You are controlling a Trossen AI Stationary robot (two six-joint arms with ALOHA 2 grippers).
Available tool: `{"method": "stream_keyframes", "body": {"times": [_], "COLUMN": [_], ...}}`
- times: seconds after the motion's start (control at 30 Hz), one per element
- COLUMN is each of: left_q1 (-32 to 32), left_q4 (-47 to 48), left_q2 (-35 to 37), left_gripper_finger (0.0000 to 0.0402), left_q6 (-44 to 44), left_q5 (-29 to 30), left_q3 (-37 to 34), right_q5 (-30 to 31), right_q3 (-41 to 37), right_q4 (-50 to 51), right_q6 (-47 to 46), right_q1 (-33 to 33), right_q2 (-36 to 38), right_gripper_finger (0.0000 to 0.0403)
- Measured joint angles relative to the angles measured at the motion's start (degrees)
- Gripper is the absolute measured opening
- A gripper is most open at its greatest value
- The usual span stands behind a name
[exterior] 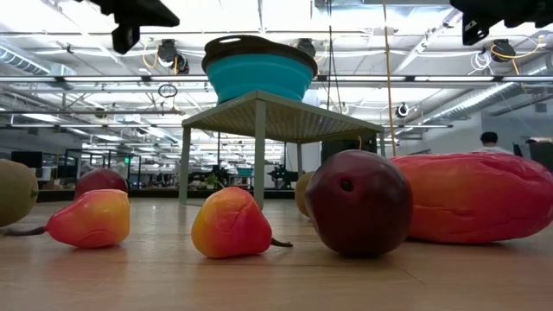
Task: Pick & Place Fruit
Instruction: Put the red yellow mango into the blue strainer bowl on the shelf
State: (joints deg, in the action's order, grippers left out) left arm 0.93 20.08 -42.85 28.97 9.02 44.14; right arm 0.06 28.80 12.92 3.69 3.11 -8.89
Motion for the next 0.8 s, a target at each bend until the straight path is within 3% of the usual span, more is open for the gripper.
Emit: {"method": "stream_keyframes", "body": {"times": [0.33,0.8], "left_q1": [0.00,0.00], "left_q4": [-1.33,0.10], "left_q2": [11.60,26.06], "left_gripper_finger": [0.0002,0.0011], "left_q6": [-6.83,-7.87], "left_q5": [-2.51,-4.55], "left_q3": [-8.15,-16.93], "right_q5": [-0.11,-1.59], "right_q3": [0.00,0.42], "right_q4": [-5.93,-19.45], "right_q6": [-0.35,-1.42], "right_q1": [0.00,2.75], "right_q2": [-9.17,-21.52], "right_gripper_finger": [0.0000,0.0000]}}
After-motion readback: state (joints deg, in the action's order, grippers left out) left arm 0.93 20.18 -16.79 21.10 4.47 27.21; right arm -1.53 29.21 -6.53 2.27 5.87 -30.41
